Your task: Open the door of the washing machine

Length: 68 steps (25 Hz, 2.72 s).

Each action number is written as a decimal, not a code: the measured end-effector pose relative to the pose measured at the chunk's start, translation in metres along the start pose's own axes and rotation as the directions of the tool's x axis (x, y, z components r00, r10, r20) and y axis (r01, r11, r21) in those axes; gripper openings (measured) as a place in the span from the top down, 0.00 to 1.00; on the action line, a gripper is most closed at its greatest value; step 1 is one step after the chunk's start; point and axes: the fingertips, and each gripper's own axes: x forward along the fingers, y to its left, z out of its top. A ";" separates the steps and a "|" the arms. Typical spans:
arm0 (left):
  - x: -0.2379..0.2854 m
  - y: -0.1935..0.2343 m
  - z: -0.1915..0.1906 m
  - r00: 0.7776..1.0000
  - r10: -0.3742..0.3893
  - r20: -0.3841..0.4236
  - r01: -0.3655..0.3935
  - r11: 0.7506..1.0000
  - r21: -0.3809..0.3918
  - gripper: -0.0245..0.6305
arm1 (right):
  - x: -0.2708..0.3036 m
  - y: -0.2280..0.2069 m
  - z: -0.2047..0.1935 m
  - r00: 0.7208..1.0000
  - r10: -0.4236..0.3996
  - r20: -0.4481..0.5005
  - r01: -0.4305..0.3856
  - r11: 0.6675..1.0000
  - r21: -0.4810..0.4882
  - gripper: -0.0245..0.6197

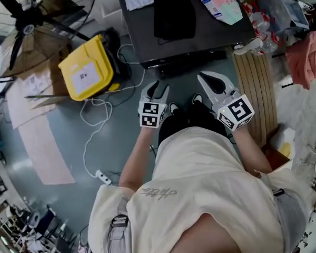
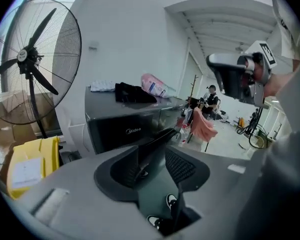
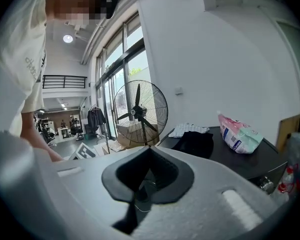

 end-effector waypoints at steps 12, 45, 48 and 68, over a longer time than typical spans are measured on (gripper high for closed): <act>0.097 0.036 -0.084 0.967 -0.081 -0.242 0.109 0.988 0.106 0.68 | 0.015 -0.014 -0.018 0.996 -0.062 -0.067 0.064 0.997 0.034 0.96; 0.183 0.044 -0.188 0.787 -0.114 -0.607 0.264 0.951 0.163 0.80 | -0.012 -0.039 -0.042 0.979 -0.163 -0.125 0.178 0.977 0.117 0.96; 0.179 0.042 -0.191 0.784 -0.116 -0.610 0.263 0.952 0.156 0.80 | -0.013 -0.034 -0.043 0.980 -0.152 -0.127 0.166 0.980 0.108 0.96; 0.137 -0.054 -0.242 0.747 -0.162 -0.645 0.333 0.930 0.153 0.82 | -0.041 -0.015 -0.051 0.985 -0.144 -0.100 0.156 0.979 0.133 0.96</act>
